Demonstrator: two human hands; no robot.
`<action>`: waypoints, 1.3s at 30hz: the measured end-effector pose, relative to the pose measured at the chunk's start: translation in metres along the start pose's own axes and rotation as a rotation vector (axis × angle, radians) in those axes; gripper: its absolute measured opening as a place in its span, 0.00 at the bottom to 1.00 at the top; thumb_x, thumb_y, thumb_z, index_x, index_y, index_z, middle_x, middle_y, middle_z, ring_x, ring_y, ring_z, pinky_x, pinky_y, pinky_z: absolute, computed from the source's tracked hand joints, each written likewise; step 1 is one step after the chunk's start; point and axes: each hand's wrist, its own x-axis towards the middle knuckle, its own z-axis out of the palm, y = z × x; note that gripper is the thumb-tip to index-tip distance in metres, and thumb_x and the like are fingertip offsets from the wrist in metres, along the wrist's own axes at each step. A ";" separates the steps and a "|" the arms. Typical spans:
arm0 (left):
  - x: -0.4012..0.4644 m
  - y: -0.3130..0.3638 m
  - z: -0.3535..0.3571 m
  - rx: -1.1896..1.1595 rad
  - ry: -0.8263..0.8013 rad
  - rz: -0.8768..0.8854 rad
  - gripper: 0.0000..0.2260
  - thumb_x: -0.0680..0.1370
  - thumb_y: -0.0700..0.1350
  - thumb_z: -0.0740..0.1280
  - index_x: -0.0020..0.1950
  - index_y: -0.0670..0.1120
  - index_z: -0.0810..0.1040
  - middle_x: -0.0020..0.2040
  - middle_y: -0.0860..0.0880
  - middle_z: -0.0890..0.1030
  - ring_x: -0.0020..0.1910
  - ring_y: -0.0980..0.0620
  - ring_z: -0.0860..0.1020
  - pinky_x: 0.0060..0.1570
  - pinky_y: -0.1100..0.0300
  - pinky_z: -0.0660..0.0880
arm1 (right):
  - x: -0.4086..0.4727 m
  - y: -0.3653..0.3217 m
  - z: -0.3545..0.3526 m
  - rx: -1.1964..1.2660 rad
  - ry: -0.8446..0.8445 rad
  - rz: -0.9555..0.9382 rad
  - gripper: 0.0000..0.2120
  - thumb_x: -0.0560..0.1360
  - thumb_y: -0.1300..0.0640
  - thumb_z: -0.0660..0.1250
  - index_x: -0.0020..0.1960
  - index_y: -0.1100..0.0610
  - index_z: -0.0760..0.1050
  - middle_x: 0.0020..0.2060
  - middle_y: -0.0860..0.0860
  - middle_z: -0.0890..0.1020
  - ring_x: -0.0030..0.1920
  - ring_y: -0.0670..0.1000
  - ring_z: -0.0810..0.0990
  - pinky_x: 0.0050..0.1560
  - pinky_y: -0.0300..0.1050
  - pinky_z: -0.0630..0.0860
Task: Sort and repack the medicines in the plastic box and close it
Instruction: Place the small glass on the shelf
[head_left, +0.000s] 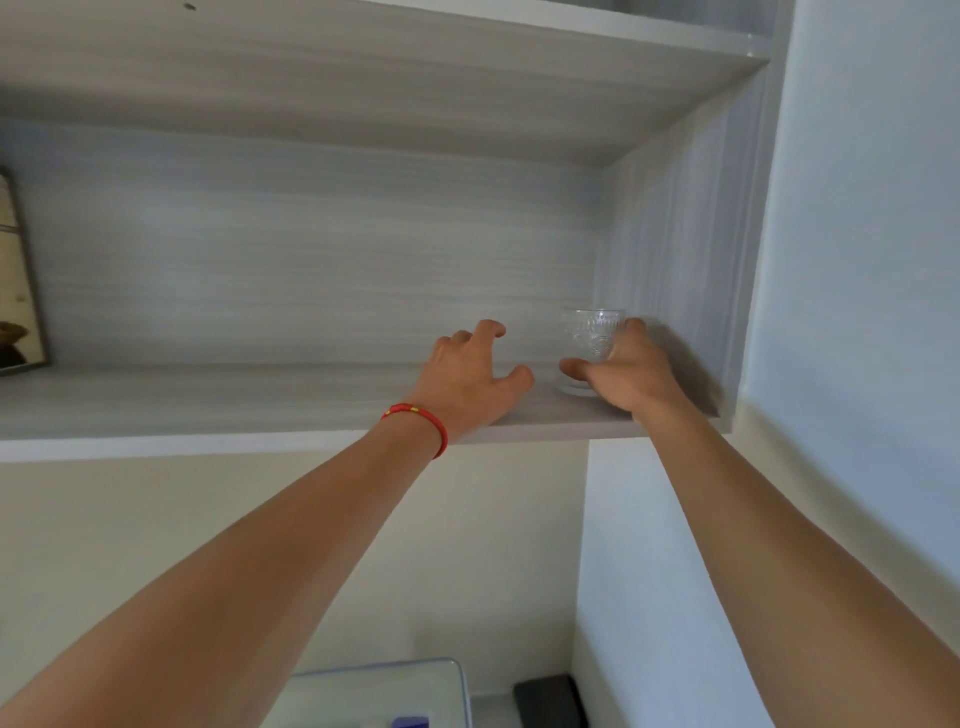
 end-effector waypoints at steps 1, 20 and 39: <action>0.000 0.000 -0.003 -0.062 0.002 -0.020 0.24 0.76 0.58 0.66 0.71 0.53 0.69 0.64 0.47 0.75 0.67 0.48 0.70 0.64 0.53 0.70 | -0.004 -0.001 -0.002 0.023 -0.020 -0.021 0.42 0.66 0.40 0.79 0.71 0.55 0.65 0.65 0.53 0.78 0.61 0.56 0.78 0.54 0.46 0.71; -0.203 -0.102 -0.187 -0.671 0.178 -0.166 0.21 0.76 0.44 0.73 0.67 0.41 0.75 0.60 0.40 0.83 0.59 0.41 0.82 0.62 0.40 0.76 | -0.222 -0.174 0.105 0.570 -0.738 -0.464 0.36 0.61 0.42 0.82 0.65 0.41 0.74 0.58 0.44 0.85 0.56 0.45 0.86 0.60 0.49 0.80; -0.597 -0.403 -0.358 -0.365 0.258 -0.640 0.26 0.69 0.44 0.80 0.64 0.46 0.76 0.57 0.48 0.84 0.57 0.50 0.82 0.62 0.44 0.77 | -0.606 -0.330 0.429 0.595 -1.316 -0.092 0.40 0.65 0.43 0.79 0.72 0.51 0.69 0.63 0.51 0.82 0.63 0.53 0.82 0.63 0.50 0.79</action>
